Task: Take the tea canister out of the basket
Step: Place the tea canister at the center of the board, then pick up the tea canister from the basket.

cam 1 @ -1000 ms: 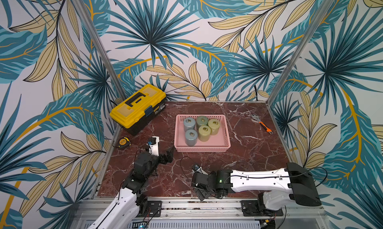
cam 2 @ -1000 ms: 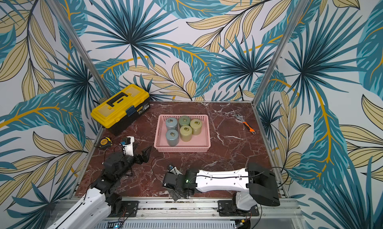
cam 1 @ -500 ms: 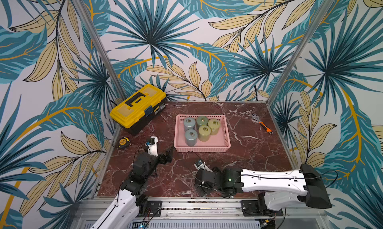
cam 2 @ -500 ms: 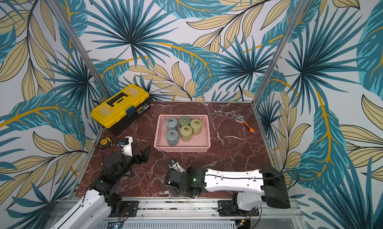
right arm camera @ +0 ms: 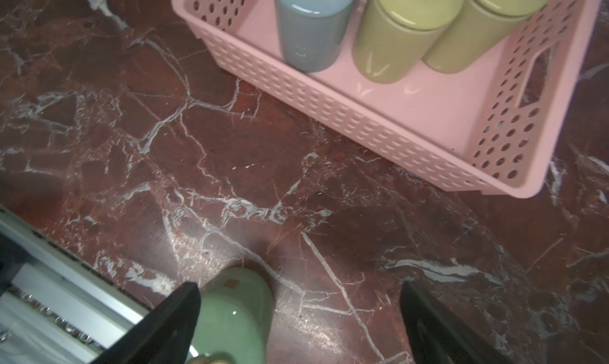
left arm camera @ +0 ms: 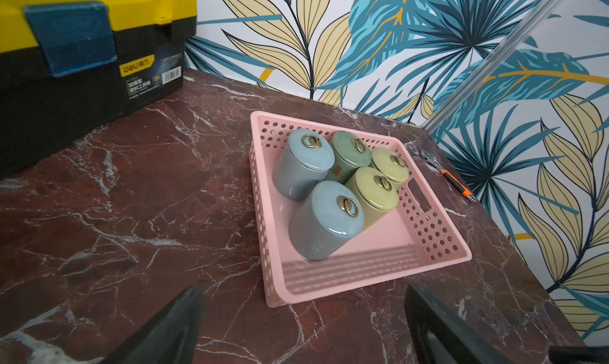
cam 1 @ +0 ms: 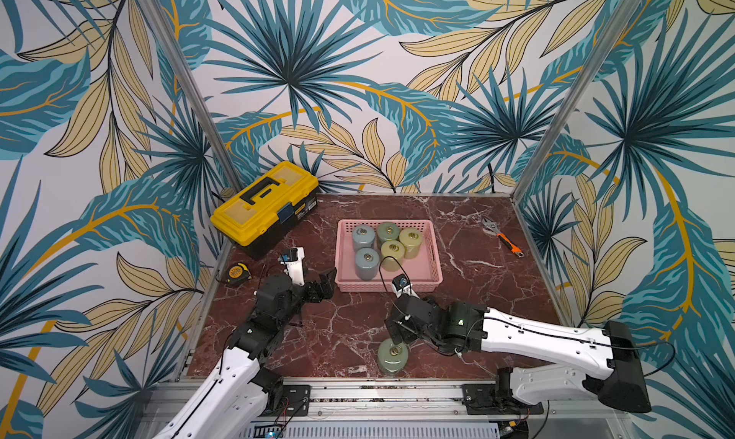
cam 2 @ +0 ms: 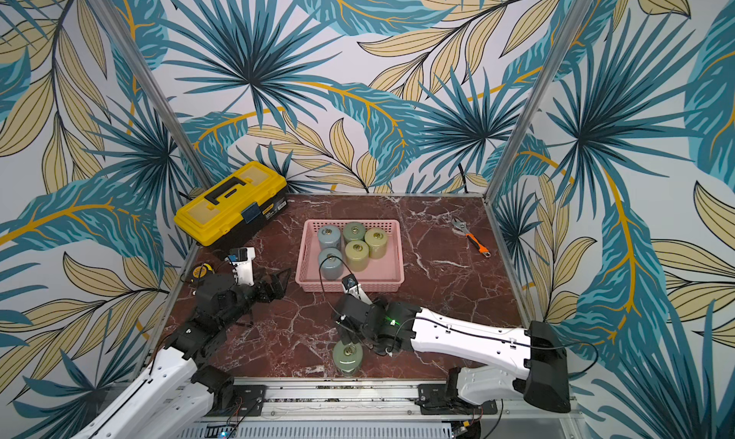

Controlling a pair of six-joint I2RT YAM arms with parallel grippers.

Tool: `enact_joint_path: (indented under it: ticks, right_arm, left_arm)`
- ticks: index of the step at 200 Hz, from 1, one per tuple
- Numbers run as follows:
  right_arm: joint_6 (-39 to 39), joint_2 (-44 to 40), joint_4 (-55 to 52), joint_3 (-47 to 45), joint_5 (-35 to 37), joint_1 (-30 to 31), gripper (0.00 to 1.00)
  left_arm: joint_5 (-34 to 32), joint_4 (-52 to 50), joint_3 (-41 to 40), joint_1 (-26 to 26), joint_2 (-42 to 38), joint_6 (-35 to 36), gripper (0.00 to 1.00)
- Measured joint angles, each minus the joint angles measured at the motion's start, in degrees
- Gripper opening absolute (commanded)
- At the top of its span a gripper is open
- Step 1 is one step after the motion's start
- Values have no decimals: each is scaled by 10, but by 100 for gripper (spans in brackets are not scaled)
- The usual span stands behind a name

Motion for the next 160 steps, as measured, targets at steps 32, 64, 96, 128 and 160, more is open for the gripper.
enact_joint_path:
  ticks: [32,64,96,128,160]
  right_arm:
    - [-29,-51,4,-35,7,-66,99]
    - [-65,-108,17,-88,16,-133,99]
    - [-106,-155,51,-140,29,-177,99]
    - [-143,-175,98,-178,41,-210,99]
    - [-168,-179,151,-191,45,-234,99]
  left_arm:
    - [-7,-12,39,-39,65,-9,100]
    - [-13,-26,72,-64,127,-15,100]
    - [-25,-46,123,-82,182,-14,100]
    - [-39,-63,167,-99,233,-10,100]
    - [-51,-82,197,-116,282,-1,100]
